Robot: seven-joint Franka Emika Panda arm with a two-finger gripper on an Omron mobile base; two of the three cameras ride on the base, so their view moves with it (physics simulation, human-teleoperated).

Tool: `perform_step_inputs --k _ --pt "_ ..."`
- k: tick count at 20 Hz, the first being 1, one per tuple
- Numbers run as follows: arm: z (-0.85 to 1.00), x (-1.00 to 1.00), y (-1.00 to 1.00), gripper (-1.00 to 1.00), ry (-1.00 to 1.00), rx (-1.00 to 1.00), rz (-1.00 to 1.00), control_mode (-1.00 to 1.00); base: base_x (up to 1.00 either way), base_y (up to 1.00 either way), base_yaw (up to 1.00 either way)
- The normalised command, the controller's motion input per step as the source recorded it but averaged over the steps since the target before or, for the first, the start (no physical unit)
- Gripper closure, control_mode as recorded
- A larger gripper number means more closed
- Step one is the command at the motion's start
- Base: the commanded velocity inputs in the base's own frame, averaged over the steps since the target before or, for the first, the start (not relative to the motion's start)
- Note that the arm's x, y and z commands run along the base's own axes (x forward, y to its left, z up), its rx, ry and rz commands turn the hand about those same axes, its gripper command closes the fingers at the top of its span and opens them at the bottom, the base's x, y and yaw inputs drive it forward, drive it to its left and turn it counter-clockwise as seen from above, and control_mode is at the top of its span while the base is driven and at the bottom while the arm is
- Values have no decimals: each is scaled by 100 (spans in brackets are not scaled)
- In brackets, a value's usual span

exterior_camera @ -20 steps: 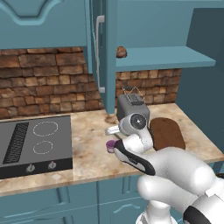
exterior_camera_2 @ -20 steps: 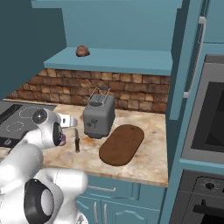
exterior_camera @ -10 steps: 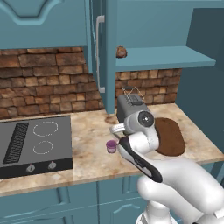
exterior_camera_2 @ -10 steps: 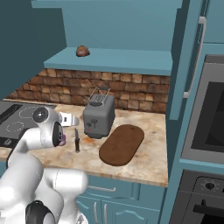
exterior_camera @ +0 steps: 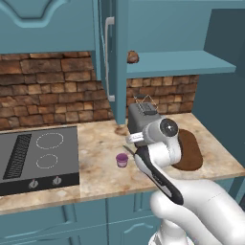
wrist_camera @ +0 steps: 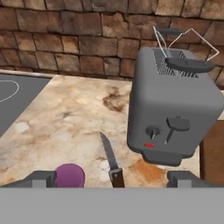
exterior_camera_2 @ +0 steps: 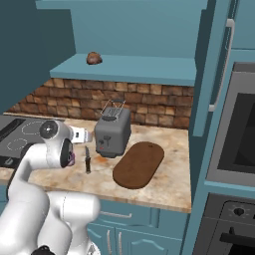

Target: Pick the bread, place it on the cutting board, pick the jam, place it on the counter, and close the cabinet.

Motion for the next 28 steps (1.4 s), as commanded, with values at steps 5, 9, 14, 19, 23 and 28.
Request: perform_step_inputs --k 5,9,14,19,23,28 --pt "20 -11 -19 -100 -1 2 0 -100 0 0 0" --pt "24 -9 -14 -100 -1 1 0 -100 0 0 0" --pt "20 -12 -8 -100 -1 0 0 -100 0 0 0" --pt "23 -17 -5 -100 -1 0 0 -100 0 0 0" --pt "28 -16 -7 -100 -3 0 0 -100 0 0 0" --pt "30 -15 -7 -100 -3 0 0 -100 0 0 0"
